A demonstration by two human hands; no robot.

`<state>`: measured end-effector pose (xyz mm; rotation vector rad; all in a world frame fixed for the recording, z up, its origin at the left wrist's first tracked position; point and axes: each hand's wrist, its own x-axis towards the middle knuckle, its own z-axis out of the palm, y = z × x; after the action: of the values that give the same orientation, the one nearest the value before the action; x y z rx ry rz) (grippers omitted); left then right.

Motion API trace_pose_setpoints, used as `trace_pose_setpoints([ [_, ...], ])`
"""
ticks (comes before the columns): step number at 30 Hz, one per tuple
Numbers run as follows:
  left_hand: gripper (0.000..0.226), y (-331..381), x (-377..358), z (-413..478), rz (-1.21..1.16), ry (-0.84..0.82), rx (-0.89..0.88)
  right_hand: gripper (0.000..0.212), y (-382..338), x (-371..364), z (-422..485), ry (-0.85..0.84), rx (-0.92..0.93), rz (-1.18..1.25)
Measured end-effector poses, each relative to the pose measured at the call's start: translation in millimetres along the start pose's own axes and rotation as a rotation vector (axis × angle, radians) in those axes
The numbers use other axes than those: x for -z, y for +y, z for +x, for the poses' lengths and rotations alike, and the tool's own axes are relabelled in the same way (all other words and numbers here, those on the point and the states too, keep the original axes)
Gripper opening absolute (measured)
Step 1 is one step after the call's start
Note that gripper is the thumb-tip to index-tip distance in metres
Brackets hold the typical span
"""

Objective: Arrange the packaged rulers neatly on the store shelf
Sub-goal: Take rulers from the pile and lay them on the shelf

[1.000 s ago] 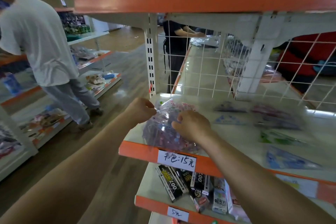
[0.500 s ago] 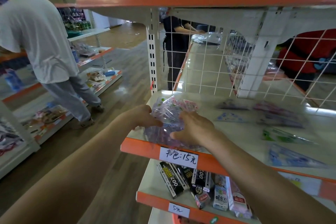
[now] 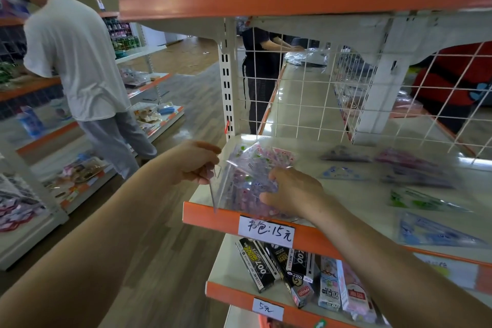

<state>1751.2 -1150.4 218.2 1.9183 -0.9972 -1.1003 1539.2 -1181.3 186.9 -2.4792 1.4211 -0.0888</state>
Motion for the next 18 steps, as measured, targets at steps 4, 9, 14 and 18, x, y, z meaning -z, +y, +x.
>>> trace_pose_setpoints([
  [4, 0.017, 9, -3, -4, -0.17, -0.016, -0.031, 0.064, -7, 0, -2, 0.227, 0.186, -0.149],
  [9, 0.009, 16, -29, -7, -0.168, -0.045, -0.068, 0.034, -17, 1, 0, 0.481, 0.564, 0.206],
  [14, 0.037, 13, -33, -2, -0.277, -0.071, -0.087, 0.012, -5, 12, 3, 0.434, 0.144, 1.088],
  [18, 0.022, 4, -38, 2, -0.193, -0.129, -0.213, 0.01, 1, 19, 0, 0.201, -0.047, 1.538],
])
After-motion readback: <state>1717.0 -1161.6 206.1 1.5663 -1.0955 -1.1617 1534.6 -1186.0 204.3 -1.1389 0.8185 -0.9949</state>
